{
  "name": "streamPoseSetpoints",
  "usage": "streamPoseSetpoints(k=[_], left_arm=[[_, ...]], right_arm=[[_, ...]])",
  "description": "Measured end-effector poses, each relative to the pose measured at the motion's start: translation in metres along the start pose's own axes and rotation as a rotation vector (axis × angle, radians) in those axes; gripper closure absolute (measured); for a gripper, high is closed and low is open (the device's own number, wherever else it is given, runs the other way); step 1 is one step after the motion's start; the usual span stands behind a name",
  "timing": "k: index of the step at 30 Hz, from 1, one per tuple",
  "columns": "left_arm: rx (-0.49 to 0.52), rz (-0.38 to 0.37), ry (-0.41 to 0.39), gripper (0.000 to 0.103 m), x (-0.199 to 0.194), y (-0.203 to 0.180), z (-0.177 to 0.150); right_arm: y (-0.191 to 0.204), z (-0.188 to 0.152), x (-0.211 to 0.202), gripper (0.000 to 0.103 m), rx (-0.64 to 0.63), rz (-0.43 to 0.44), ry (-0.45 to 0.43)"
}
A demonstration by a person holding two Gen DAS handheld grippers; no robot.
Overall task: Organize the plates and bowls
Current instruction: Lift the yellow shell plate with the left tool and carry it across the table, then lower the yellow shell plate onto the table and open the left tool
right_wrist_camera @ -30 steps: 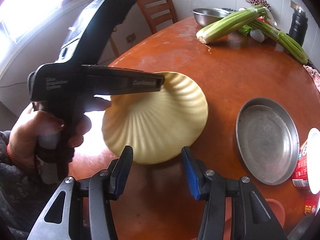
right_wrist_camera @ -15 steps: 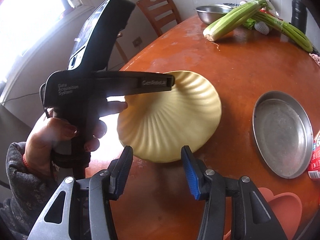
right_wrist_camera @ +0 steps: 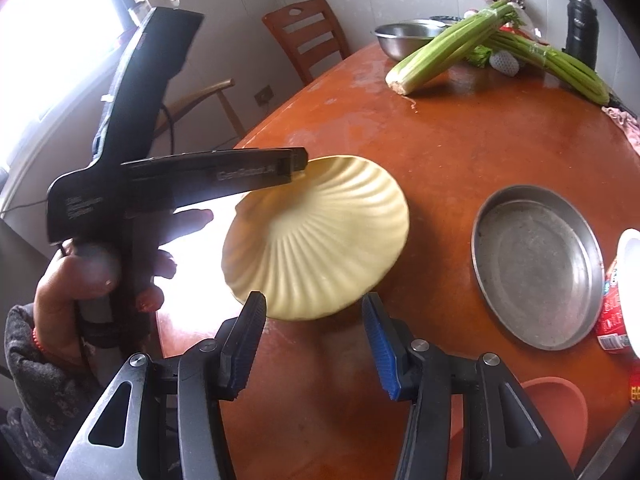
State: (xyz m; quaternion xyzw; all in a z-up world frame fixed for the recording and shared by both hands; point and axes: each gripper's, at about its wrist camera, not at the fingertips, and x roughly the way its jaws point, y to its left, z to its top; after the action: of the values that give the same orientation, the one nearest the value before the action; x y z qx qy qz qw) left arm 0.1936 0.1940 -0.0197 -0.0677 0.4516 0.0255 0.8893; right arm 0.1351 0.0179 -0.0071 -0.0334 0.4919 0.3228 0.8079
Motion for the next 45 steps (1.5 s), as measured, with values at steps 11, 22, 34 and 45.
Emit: streamPoseSetpoints(k=[11, 22, 34, 45], left_arm=[[0.018, 0.018, -0.060, 0.051, -0.035, -0.019, -0.012], [0.038, 0.028, -0.112, 0.043, -0.074, -0.048, -0.022], [0.046, -0.011, -0.150, 0.042, -0.104, -0.080, -0.035], [0.059, -0.013, -0.157, 0.042, -0.118, -0.114, -0.054]], right_arm=[[-0.013, -0.003, -0.030, 0.050, -0.007, -0.062, -0.066], [-0.022, -0.006, -0.058, 0.045, -0.012, -0.087, -0.123], [-0.046, -0.019, -0.104, 0.042, -0.026, -0.131, -0.202], [-0.079, -0.038, -0.138, 0.042, -0.054, -0.163, -0.221]])
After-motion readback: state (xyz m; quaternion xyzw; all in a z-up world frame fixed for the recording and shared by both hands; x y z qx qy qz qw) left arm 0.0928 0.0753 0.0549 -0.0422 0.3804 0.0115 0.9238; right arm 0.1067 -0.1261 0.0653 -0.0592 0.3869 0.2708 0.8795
